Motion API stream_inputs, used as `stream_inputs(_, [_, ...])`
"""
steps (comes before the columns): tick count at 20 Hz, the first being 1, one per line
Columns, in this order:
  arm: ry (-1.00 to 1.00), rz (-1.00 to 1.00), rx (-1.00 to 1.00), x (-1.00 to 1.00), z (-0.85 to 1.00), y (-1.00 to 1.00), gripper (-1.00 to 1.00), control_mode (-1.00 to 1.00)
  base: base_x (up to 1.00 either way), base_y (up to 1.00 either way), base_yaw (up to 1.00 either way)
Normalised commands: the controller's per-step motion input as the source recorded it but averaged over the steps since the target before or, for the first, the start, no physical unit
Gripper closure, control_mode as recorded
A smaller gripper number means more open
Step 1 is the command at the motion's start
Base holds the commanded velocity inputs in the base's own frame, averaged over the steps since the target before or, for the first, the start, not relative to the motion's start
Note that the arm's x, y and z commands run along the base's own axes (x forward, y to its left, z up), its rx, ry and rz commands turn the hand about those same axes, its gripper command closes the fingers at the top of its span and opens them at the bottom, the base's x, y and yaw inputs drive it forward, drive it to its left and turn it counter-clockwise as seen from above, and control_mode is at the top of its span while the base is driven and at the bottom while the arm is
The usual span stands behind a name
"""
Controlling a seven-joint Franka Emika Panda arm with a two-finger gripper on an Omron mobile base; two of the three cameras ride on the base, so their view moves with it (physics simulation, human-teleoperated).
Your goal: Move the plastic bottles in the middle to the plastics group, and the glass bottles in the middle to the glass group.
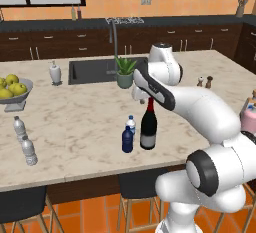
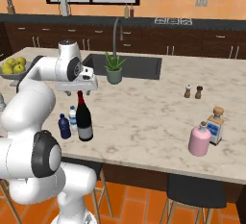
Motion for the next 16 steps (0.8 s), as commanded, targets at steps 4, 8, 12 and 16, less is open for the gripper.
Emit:
stream_inputs(4, [0.00,0.14,0.00,0.22,-0.18,-0.01,-1.00,-1.00,0.00,0.00,0.00])
stream_inputs(8, [0.02,0.10,0.00,0.02,-0.11,-0.03,-1.00,-1.00,0.00,0.00,0.00])
stream_inputs(12, [0.00,0.06,0.00,-0.01,-0.14,-0.07,-1.00,-1.00,0.00,0.00,0.00])
stream_inputs(16, [0.00,0.01,0.00,-0.03,-0.09,-0.02,1.00,-1.00,0.00,0.00,0.00])
